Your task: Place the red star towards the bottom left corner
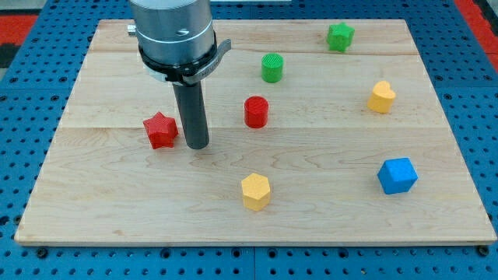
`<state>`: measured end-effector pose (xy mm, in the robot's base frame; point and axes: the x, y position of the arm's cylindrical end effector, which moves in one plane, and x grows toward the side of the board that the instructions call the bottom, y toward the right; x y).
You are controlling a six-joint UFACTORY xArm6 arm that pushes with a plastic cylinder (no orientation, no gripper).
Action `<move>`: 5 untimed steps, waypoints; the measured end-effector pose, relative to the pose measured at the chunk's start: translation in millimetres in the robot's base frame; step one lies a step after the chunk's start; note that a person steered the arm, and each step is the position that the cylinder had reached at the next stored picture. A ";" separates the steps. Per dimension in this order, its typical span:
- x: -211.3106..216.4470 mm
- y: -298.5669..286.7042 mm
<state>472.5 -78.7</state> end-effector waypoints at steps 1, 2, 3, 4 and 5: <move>-4.3 -15.0; -4.3 -15.1; -5.8 -15.1; -7.3 -15.1; -7.5 -15.1</move>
<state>465.0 -93.8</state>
